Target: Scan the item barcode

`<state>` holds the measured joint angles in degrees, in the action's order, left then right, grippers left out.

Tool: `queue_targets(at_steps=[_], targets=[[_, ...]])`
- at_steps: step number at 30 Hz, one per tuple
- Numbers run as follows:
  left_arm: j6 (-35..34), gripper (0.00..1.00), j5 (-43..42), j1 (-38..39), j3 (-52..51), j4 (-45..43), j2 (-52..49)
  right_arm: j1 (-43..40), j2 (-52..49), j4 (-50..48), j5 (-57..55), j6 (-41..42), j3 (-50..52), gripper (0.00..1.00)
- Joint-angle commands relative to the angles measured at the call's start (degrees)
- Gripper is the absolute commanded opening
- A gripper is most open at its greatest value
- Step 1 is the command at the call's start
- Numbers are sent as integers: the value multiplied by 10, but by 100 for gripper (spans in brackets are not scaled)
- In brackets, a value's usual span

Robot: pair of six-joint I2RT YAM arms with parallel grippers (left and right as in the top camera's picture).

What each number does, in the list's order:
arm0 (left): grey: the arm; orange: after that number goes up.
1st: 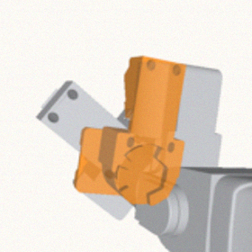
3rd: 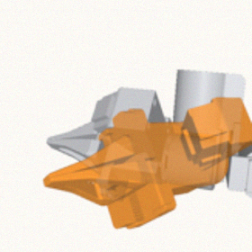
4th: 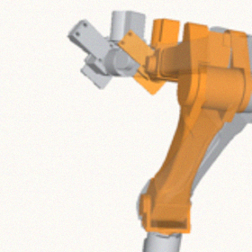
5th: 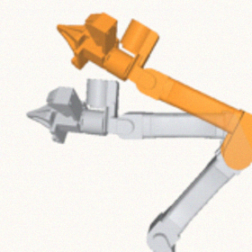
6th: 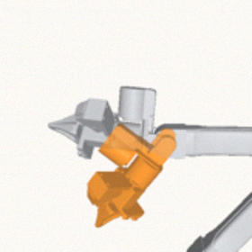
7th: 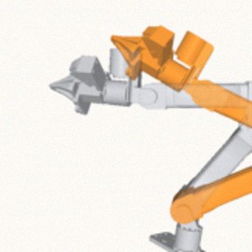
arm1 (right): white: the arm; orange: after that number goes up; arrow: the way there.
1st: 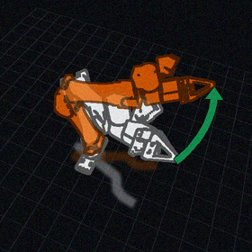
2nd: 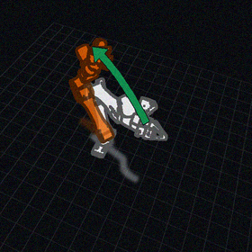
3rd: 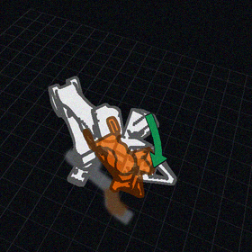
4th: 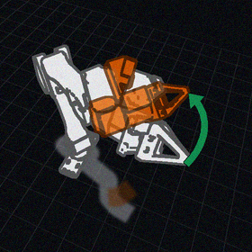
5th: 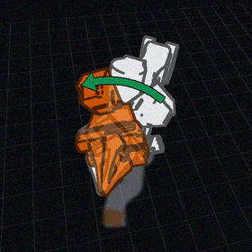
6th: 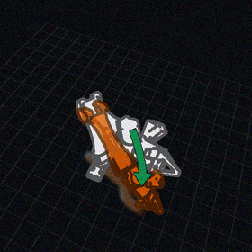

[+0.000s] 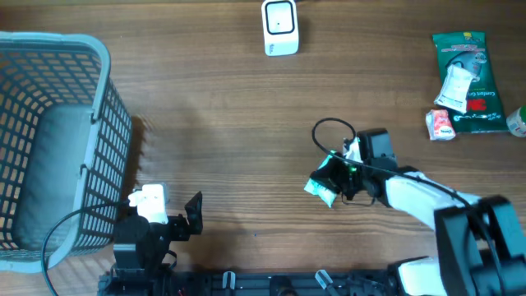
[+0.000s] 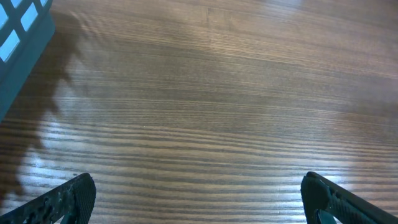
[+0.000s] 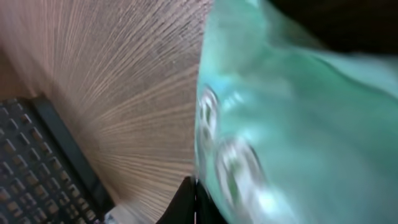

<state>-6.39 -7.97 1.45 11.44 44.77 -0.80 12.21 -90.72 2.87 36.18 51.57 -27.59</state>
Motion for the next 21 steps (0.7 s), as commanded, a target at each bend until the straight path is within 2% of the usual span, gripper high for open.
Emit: queue_targets(at_steps=[1, 7, 11, 13, 14, 15, 19, 21], targets=[[-5, 100, 1, 2, -3, -1, 4, -3, -48, 15, -90, -37, 38, 4], [-5, 100, 1, 2, -3, -1, 4, -3, 102, 104, -19, -76, -28, 4], [-5, 100, 1, 2, -3, -1, 4, -3, 227, 197, -43, -92, -61, 4], [-5, 100, 1, 2, -3, -1, 4, -3, 295, 254, -85, -91, -63, 22], [-5, 100, 1, 2, -3, -1, 4, -3, 323, 293, -112, -89, -63, 45], [-5, 100, 1, 2, -3, -1, 4, -3, 341, 329, -139, -90, -63, 59], [-5, 100, 1, 2, -3, -1, 4, -2, 349, 433, -207, -90, -56, 87], [-5, 100, 1, 2, -3, -1, 4, -3, 332, 438, -214, -89, -43, 97]])
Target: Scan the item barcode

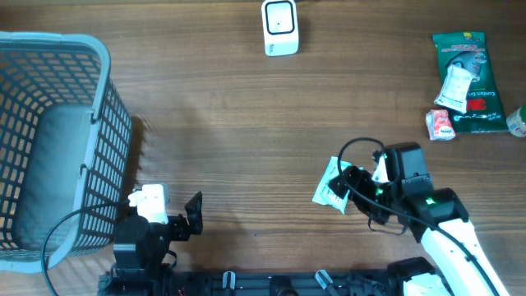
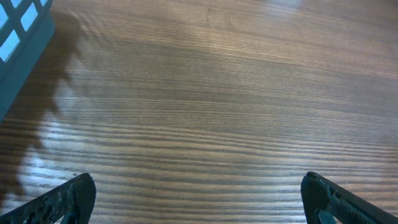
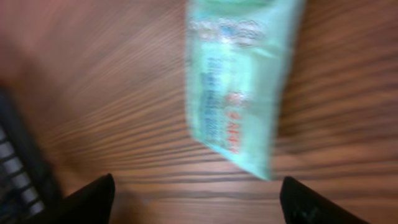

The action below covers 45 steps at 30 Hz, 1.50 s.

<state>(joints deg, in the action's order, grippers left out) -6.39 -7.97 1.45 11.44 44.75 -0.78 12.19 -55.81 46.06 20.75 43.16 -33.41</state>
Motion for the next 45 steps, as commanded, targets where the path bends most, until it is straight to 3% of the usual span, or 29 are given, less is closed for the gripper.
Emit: queue_targets(at_steps=[1, 6, 8, 10, 12, 14, 16, 21, 24, 25, 27, 29, 32, 39, 45], targets=[[-5, 100, 1, 2, -3, -1, 4, -2, -25, -2, -63, 4, 21, 99], [-5, 100, 1, 2, -3, -1, 4, -2, -113, -105, -64, 66, 81, 99], [-5, 100, 1, 2, -3, -1, 4, -2, -158, -150, -53, 82, 98, 95], [-5, 100, 1, 2, -3, -1, 4, -2, -207, -178, -47, 95, 100, 66], [-5, 100, 1, 2, -3, -1, 4, -2, -242, -202, -23, 95, 100, 25], [-5, 100, 1, 2, -3, -1, 4, -2, -258, -216, 10, 95, 99, 9], [-5, 100, 1, 2, -3, -1, 4, -2, -256, -217, 38, 96, 96, 5], [-5, 100, 1, 2, -3, -1, 4, -2, -220, -104, 79, 94, 41, 5], [-5, 100, 1, 2, -3, -1, 4, -2, -206, -23, 150, 85, -7, 21], [-5, 100, 1, 2, -3, -1, 4, -2, -206, -20, 195, 85, -10, 22], [-5, 100, 1, 2, -3, -1, 4, -2, -206, -10, 323, 94, -10, 4], [-5, 100, 1, 2, -3, -1, 4, -2, -206, 8, 402, 130, -10, 4], [-5, 100, 1, 2, -3, -1, 4, -2, -206, 27, 462, 218, -10, 4], [-5, 100, 1, 2, -3, -1, 4, -2, -206, 26, 395, 569, -10, 4], [-5, 100, 1, 2, -3, -1, 4, -2, -206, 4, 427, 666, -10, 4]])
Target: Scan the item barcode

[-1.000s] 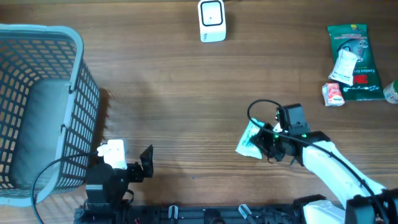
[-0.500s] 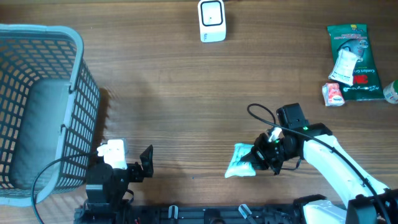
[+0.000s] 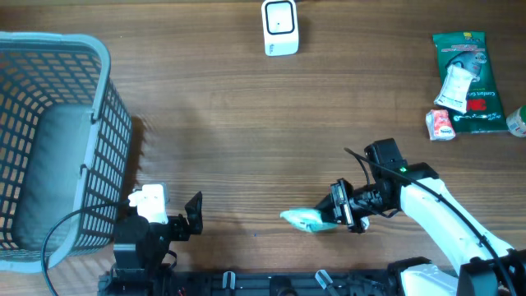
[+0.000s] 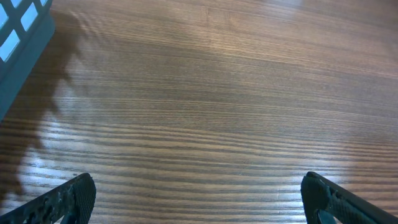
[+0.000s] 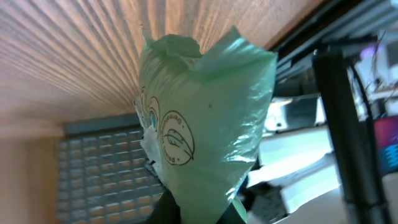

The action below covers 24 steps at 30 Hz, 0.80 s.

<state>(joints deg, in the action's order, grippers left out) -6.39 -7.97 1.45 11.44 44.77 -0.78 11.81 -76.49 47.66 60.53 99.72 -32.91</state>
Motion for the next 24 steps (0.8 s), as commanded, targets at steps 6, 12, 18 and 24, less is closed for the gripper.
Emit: queue_targets(at_steps=[6, 12, 18, 24], targets=[[-5, 100, 1, 2, -3, -1, 4, 1, 0, -16, 25, 187, -15, 4], [-5, 100, 1, 2, -3, -1, 4, -3, -72, -13, -48, 187, -15, 5], [-5, 100, 1, 2, -3, -1, 4, -3, -157, -17, -53, 187, -15, 5], [-5, 100, 1, 2, -3, -1, 4, -32, -160, -97, -114, 188, -15, 36]])
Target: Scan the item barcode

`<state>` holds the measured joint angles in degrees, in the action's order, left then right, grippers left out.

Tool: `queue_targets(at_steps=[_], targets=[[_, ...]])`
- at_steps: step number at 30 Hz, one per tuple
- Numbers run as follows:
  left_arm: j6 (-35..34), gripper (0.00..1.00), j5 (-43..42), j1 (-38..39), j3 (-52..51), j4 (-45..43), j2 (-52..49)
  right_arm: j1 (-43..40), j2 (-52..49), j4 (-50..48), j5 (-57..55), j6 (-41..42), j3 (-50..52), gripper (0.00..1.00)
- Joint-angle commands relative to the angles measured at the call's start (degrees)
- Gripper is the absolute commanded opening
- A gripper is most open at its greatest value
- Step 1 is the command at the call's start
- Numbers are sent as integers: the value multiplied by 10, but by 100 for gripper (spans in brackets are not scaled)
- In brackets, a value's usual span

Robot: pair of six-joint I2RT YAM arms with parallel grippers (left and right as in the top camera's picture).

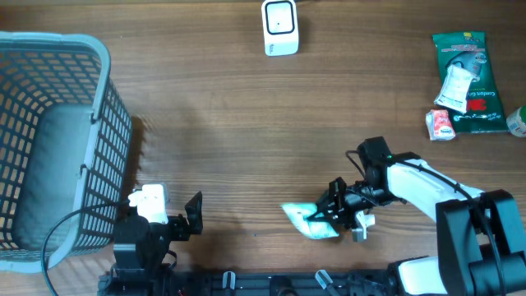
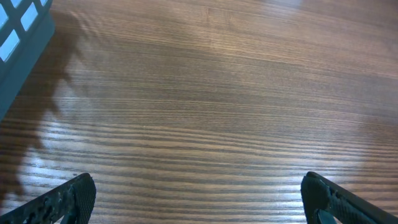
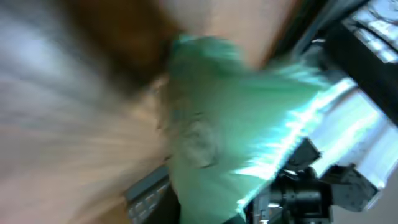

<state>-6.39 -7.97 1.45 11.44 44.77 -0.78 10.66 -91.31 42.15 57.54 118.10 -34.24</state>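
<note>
A mint-green packet (image 1: 308, 222) hangs near the table's front edge, with my right gripper (image 1: 333, 212) shut on its right end. The right wrist view is blurred by motion; the green packet (image 3: 236, 143) fills its middle and its fingers are hidden behind it. A white barcode scanner (image 1: 279, 27) stands at the far edge, middle. My left gripper (image 1: 185, 220) rests at the front left, open; its fingertips (image 2: 74, 193) frame bare wood, nothing between them.
A grey wire basket (image 1: 49, 140) takes up the left side. At the far right lie a green packet (image 1: 468, 78), a small red-and-white pack (image 1: 441, 124) and part of a green item (image 1: 518, 122).
My right gripper has turned a little with the green packet, which now points slightly more down-left near the front edge. The left arm has not moved.
My right gripper was at the green packet mid-table. Then the packet lay flat on the wood with the jaws open over it. Later the gripper held it near the front edge, and it stays there now, turned slightly.
</note>
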Motion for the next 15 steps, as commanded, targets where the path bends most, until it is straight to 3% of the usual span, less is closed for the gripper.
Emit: queue_targets(at_steps=[1, 2, 3, 5, 7, 12, 15], targets=[[-5, 100, 1, 2, -3, -1, 4, -27, -12, -57, -96, 3, -2, 57], [-5, 100, 1, 2, -3, -1, 4, -31, -12, -70, -107, 2, -2, 75], [-5, 100, 1, 2, -3, -1, 4, -34, -12, -77, -117, -11, -2, 87], [-5, 100, 1, 2, -3, -1, 4, -40, -12, -122, -146, -78, -2, 99], [-5, 100, 1, 2, -3, -1, 4, -40, -12, -181, -160, -235, -2, 99], [-5, 100, 1, 2, -3, -1, 4, -43, -8, -351, -117, -383, -4, 100], [-5, 100, 1, 2, -3, -1, 4, -43, -1, -393, -57, -462, -12, 100]])
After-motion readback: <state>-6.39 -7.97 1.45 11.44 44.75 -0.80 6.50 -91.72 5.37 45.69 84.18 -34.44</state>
